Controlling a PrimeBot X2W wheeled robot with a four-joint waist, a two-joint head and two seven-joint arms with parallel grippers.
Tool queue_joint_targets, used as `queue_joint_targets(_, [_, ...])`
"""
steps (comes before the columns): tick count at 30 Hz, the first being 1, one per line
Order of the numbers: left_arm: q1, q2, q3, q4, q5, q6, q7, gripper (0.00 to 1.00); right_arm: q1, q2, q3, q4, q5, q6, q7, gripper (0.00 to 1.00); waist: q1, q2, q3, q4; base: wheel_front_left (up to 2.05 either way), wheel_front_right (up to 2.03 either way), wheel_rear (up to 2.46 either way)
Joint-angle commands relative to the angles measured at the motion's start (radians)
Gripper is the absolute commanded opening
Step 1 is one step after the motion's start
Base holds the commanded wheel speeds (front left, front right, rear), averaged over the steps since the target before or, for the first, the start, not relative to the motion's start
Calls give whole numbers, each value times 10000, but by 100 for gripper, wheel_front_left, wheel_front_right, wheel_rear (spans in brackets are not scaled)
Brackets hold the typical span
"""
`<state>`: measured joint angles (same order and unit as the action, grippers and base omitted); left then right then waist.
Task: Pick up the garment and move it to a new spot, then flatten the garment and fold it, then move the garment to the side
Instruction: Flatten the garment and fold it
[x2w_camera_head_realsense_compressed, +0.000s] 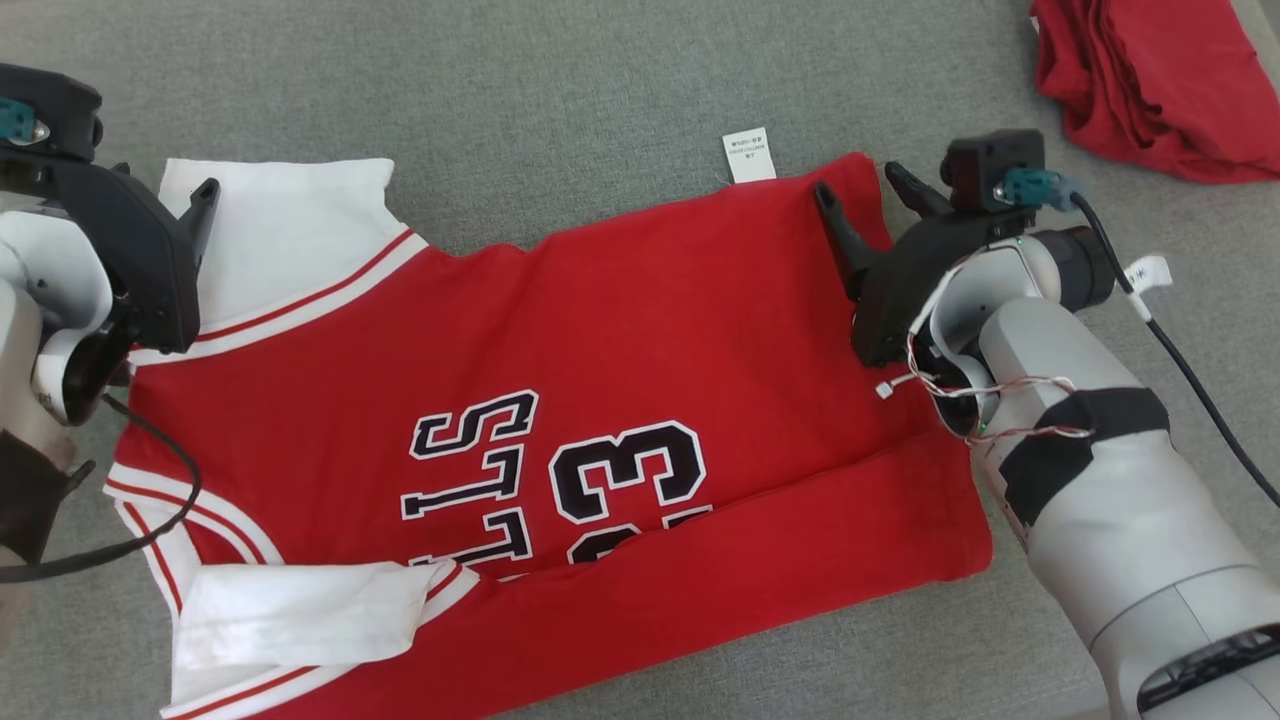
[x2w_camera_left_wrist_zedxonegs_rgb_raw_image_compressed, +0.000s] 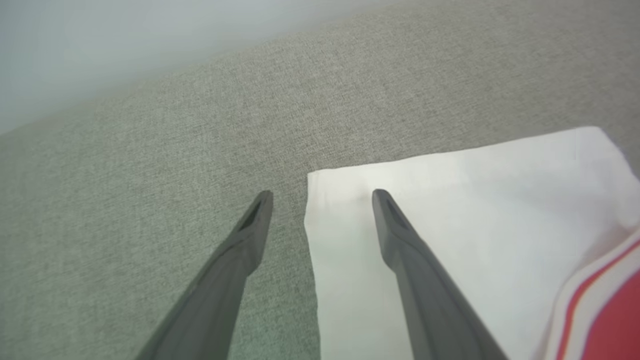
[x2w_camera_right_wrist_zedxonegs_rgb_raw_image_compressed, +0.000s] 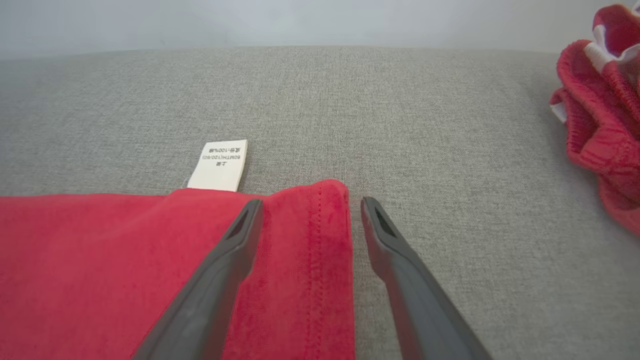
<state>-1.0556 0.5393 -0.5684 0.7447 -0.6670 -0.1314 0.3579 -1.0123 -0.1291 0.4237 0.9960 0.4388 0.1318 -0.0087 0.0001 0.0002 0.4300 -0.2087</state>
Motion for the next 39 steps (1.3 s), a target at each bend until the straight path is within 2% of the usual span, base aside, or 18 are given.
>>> queue_joint_targets(1, [-155, 39, -100, 119, -44, 23, -2, 100, -154, 70, 71, 134, 83, -30, 79, 100, -1, -2, 59, -20, 0, 0, 0])
queue_joint_targets(10, [-683, -9, -815, 837, -390, 23, 288, 100, -858, 232, 468, 929, 432, -30, 244, 100, -1, -2, 322, -27, 0, 0, 0])
queue_joint_targets(11, [-720, -24, -885, 876, -473, 23, 287, 100, -924, 253, 500, 1001, 452, -30, 231, 82, -1, -2, 357, -34, 0, 0, 0])
queue_joint_targets(12, [-774, -50, -870, 947, -554, 23, 248, 100, -1010, 262, 522, 1063, 484, -30, 188, 46, -1, -2, 400, -40, 0, 0, 0])
queue_joint_targets(13, [-817, -85, -903, 1010, -582, 22, 255, 95, -1084, 264, 551, 1141, 492, -30, 157, 28, -1, -2, 434, -42, 0, 0, 0])
queue_joint_targets(14, [-873, -103, -963, 1070, -627, 22, 288, 43, -1143, 277, 582, 1224, 492, -30, 135, 0, -1, -2, 464, -43, 0, 0, 0])
queue_joint_targets(15, [-905, -123, -1044, 1111, -673, 22, 330, 16, -1210, 296, 606, 1291, 513, -30, 91, 0, -1, -2, 494, -39, 0, 0, 0])
queue_joint_targets(16, [-909, -145, -1133, 1122, -750, 22, 350, 0, -1277, 307, 636, 1361, 511, -30, 41, 0, -1, -2, 510, -35, 0, 0, 0])
queue_joint_targets(21, [-1088, -236, -1267, 1077, -1064, 22, -215, 0, -1439, 265, 732, 1691, 521, -30, -335, 0, -1, -2, 346, 68, 0, 0, 0])
queue_joint_targets(28, [-1028, -360, -1410, 1041, -1183, 22, -1588, 0, -1159, 30, 865, 2062, 647, -30, -1011, 0, -1, -2, -214, 259, 0, 0, 0])
queue_joint_targets(39, [49, -474, -1419, 221, -1519, 47, -3559, 0, -80, -384, 1195, 1706, 1076, -30, -2216, 0, -1, -2, -1138, 641, 0, 0, 0])
